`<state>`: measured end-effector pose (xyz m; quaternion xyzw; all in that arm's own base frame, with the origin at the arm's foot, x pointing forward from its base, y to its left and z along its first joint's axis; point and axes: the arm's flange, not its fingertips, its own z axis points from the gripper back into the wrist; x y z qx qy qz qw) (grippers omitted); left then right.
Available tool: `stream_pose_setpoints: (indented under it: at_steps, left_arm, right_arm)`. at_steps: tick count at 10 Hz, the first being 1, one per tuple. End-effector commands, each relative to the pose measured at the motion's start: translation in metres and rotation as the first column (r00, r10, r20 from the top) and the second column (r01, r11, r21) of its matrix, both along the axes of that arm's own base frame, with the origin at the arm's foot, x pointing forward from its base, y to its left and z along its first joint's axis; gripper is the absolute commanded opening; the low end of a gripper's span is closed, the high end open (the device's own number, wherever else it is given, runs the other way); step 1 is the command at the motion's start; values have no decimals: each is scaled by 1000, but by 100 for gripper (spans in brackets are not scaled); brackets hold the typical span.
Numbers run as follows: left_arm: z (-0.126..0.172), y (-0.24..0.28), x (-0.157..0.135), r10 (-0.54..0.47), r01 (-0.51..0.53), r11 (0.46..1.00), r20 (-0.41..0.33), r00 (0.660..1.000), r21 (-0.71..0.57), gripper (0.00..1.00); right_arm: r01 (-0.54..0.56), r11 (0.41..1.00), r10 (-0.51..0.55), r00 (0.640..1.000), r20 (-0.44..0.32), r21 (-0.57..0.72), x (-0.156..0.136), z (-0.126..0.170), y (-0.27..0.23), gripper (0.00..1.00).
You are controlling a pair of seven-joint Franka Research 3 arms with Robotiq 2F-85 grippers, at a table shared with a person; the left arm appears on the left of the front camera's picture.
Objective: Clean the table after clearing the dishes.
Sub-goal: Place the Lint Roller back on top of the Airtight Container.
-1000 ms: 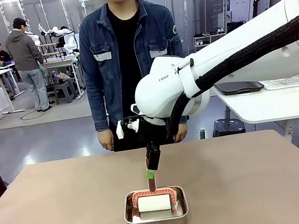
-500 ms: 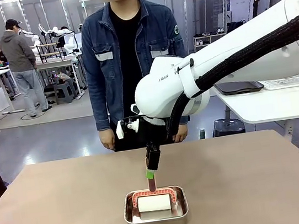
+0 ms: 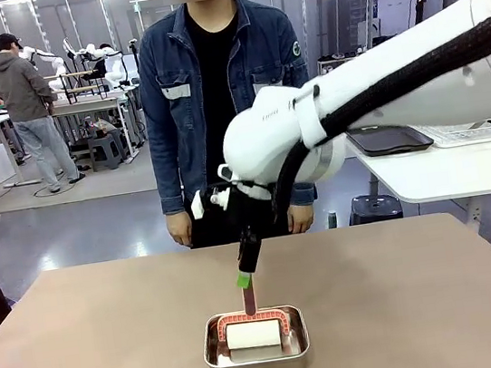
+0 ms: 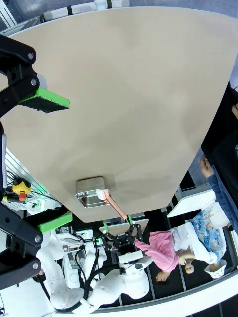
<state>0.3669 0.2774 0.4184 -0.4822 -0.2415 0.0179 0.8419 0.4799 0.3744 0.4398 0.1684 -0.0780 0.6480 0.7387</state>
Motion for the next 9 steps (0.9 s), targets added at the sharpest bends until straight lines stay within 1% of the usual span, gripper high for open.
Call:
stream_pose_setpoints:
  at_steps: [1,2,3,4,5,6,7,8,9]
  left_arm:
    - [3,1,-6,-15,15,1000,-4,1000,5,100]
    - [3,1,-6,-15,15,1000,-4,1000,5,100]
    - [3,1,-6,-15,15,1000,-4,1000,5,100]
    - [3,1,-6,-15,15,1000,-4,1000,5,100]
    - [3,1,-6,-15,15,1000,-4,1000,5,100]
    - [3,1,-6,-15,15,1000,-4,1000,5,100]
    - [3,1,-6,-15,15,1000,-4,1000,5,100]
    - [3,1,-6,-15,15,1000,-4,1000,5,100]
    - [3,1,-6,-15,15,1000,-4,1000,5,100]
  right_arm:
    - [164,982,-141,967,-214,92,18,36,-29,100]
    - [289,950,-258,939,-228,115,32,43,-44,100]
    - [439,893,-384,859,-338,102,43,43,-66,100]
    - [569,816,-452,741,-497,107,49,40,-90,100]
    - [688,716,-485,608,-628,114,51,37,-124,100]
    - [760,645,-491,494,-717,82,52,33,-165,100]
    - [788,611,-480,439,-759,69,54,29,-199,100]
    - [821,564,-458,395,-796,82,59,27,-233,100]
    - [841,535,-429,357,-830,85,66,23,-272,100]
